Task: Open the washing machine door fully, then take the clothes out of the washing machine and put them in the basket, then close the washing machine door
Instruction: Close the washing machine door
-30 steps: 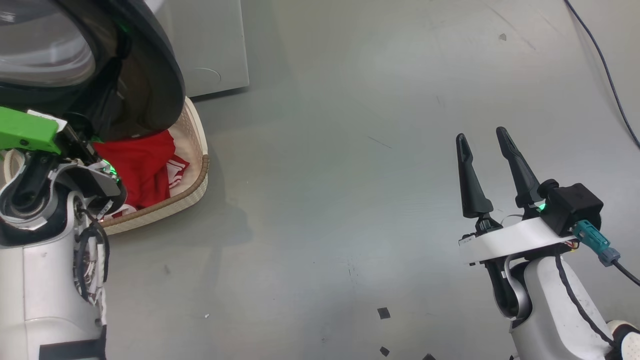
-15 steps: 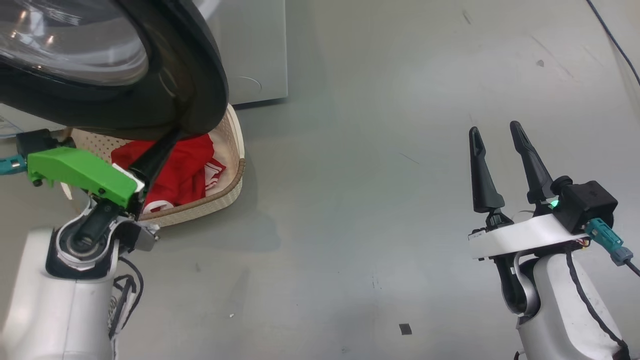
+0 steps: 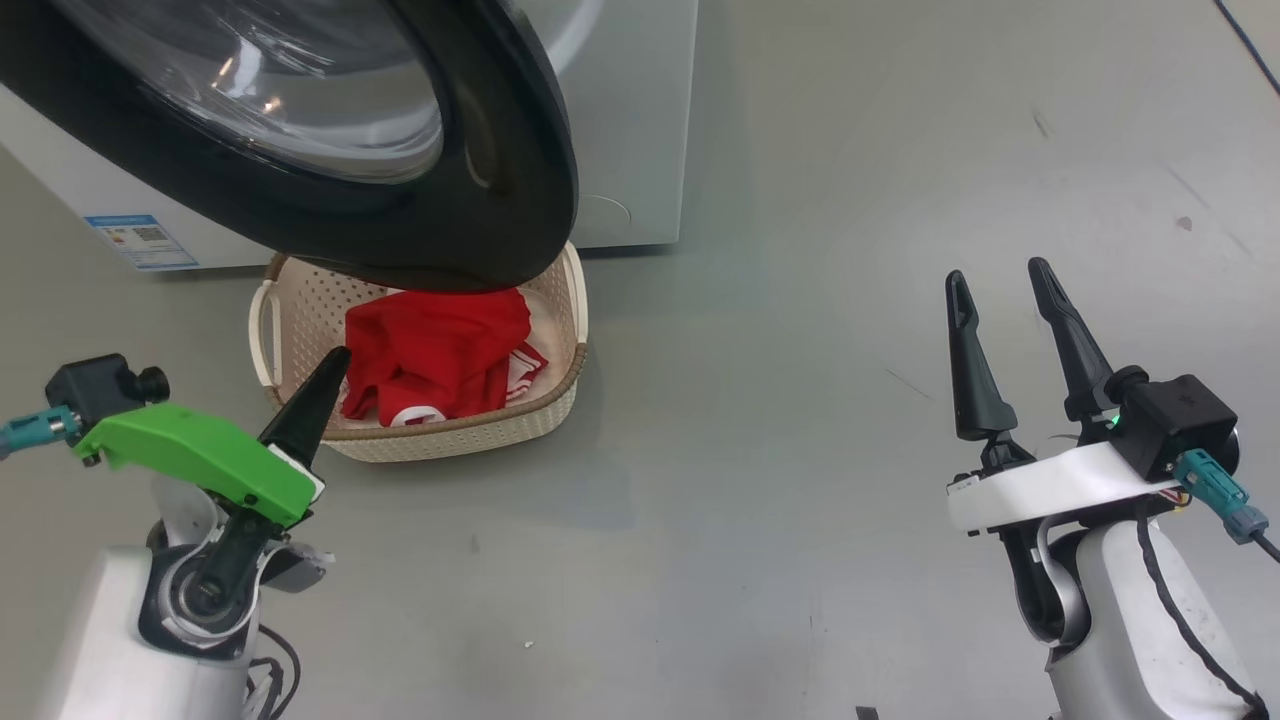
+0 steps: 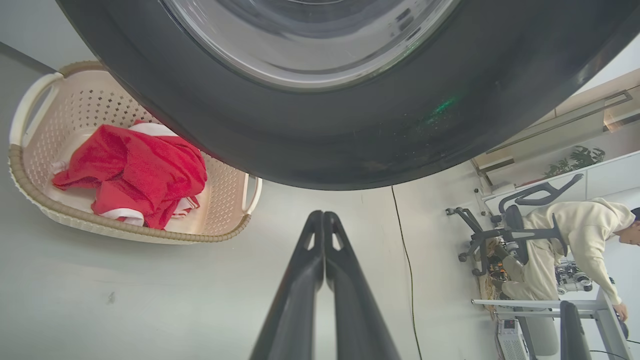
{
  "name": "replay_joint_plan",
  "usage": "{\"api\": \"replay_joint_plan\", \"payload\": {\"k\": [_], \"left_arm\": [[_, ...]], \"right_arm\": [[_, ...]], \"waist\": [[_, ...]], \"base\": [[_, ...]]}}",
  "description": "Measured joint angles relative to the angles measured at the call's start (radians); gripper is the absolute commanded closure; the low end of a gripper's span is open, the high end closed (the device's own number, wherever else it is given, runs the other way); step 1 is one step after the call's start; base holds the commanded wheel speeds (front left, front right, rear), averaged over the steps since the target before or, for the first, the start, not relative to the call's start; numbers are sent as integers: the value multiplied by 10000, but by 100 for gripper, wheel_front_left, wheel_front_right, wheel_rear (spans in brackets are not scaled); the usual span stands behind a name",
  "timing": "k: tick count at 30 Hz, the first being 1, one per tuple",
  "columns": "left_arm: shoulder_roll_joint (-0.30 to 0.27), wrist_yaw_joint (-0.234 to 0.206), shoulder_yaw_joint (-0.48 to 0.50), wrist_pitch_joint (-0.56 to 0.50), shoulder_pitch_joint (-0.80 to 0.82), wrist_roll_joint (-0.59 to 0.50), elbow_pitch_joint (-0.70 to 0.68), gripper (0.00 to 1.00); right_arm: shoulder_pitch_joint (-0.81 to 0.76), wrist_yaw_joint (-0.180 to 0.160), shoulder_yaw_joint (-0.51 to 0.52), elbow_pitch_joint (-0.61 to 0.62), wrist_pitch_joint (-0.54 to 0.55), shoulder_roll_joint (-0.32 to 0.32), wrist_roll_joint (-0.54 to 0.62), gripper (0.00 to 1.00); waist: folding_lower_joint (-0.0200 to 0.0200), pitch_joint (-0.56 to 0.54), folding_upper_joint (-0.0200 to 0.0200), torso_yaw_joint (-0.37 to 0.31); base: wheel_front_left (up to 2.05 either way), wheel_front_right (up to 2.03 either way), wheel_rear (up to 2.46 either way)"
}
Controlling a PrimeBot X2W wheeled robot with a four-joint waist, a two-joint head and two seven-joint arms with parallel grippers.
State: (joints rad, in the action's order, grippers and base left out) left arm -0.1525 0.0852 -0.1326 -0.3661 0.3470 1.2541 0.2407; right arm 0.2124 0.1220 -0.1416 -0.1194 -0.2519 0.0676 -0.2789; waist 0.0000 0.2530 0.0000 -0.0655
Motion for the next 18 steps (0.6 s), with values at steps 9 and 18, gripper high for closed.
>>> {"api": "replay_joint_plan", "payload": {"k": [9,18], "left_arm": [[-420,186,-311,1486,-803,-1789,-339,100],[-1147,226,-560,3473,-1412,-4266,-704,100]], "right_arm": [[-286,0,-67,0,0,98,77,0],[-400,0,-203,4,0,132,86,0]], "waist": [[0,-482,0,737],[0,-866,0,1274]], "base": [[0,0,0],[0,0,0]]}}
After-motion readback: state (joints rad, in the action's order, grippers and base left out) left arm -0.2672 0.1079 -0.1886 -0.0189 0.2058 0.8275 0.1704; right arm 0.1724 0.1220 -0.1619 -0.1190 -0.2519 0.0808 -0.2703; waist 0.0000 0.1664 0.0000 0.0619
